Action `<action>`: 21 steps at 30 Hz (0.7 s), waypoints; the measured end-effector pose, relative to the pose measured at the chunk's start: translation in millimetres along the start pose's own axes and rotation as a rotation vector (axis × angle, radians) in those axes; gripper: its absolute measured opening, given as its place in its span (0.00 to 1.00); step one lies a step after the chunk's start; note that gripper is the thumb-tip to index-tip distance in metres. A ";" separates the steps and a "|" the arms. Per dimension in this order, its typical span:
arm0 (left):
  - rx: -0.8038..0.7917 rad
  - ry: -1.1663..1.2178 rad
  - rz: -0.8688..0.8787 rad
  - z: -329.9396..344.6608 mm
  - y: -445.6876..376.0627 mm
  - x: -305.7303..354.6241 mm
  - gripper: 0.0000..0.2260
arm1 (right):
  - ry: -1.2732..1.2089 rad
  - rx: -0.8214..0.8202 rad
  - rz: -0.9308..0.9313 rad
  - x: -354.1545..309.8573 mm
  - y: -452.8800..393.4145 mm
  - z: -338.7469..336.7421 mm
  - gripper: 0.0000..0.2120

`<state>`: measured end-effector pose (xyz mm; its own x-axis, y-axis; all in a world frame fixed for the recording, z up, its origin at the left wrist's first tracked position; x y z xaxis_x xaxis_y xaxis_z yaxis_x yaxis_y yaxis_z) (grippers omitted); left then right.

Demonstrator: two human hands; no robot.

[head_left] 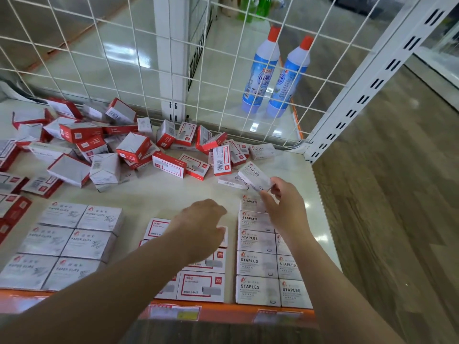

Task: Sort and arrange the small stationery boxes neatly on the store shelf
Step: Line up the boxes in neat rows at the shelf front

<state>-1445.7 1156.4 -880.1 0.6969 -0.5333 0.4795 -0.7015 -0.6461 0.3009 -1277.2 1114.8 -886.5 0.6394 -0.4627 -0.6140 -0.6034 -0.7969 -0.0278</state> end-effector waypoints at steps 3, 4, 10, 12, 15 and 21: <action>0.068 0.263 -0.115 -10.4 2.0 -9.2 0.18 | -0.071 -0.014 -0.071 -11.2 18.5 -8.5 0.13; 0.083 0.361 -0.145 -13.4 2.1 -11.1 0.17 | -0.069 -0.031 -0.096 -15.7 24.8 -10.1 0.16; 0.104 0.661 -0.232 -22.0 7.6 -15.6 0.15 | -0.054 -0.120 -0.219 -37.0 60.2 -12.0 0.22; 0.092 0.687 -0.231 -19.4 11.5 -16.3 0.09 | -0.054 -0.146 -0.219 -40.6 68.1 -11.8 0.23; 0.082 0.644 -0.233 -16.3 18.2 -16.3 0.03 | -0.018 -0.161 -0.208 -43.0 74.3 -12.4 0.23; 0.042 0.661 -0.233 -7.9 26.1 -14.9 0.06 | 0.007 -0.159 -0.206 -39.4 75.0 -18.1 0.24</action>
<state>-1475.5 1151.8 -872.9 0.5821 0.0568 0.8111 -0.5294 -0.7307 0.4311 -1339.1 1066.2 -850.1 0.7443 -0.2867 -0.6031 -0.3783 -0.9253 -0.0270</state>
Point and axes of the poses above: each hand's wrist, its own y-axis away from the middle knuckle, its own z-axis out of the palm, x = y × z, the point moved 6 cm from there along -y, towards the middle knuckle, and after that the axes turned 1 degree about x, right-handed, at the moved point
